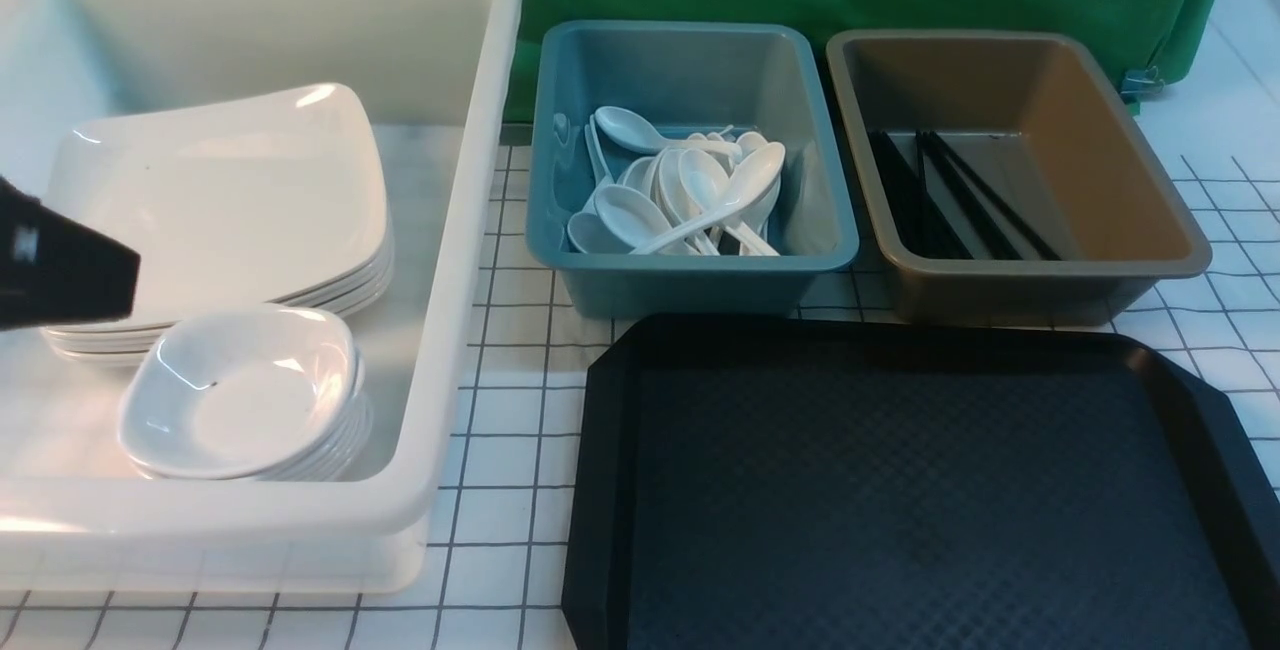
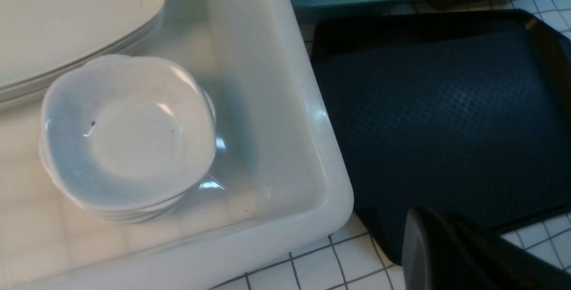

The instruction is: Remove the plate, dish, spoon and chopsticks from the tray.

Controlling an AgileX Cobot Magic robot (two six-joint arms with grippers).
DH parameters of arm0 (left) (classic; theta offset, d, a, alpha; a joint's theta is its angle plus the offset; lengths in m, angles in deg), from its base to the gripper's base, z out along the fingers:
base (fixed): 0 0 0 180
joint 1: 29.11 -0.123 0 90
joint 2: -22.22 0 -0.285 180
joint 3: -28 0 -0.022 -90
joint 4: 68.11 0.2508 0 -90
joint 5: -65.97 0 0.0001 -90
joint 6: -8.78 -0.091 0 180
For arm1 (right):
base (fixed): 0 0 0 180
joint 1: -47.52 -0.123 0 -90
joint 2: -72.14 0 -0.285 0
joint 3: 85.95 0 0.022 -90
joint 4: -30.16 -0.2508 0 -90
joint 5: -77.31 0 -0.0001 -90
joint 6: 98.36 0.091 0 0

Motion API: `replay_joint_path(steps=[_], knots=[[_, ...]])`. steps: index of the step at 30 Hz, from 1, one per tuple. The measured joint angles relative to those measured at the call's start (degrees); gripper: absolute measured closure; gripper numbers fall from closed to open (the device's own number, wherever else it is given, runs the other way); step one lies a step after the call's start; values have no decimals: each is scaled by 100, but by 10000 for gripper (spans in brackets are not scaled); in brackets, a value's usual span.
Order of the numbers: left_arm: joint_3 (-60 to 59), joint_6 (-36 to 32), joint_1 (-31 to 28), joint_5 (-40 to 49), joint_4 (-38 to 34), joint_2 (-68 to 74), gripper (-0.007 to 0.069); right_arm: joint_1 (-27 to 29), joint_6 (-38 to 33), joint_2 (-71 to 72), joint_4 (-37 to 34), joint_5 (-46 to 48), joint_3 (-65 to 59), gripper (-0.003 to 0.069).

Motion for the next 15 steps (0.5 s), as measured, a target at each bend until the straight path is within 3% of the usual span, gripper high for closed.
replay_joint_path(steps=[8,15], knots=[[-20,-19,64,6,445,-934,620,0,-894,0,0,0,0,420],[-269,-24,64,-56,494,-1624,620,0,-968,0,0,0,0,419]])
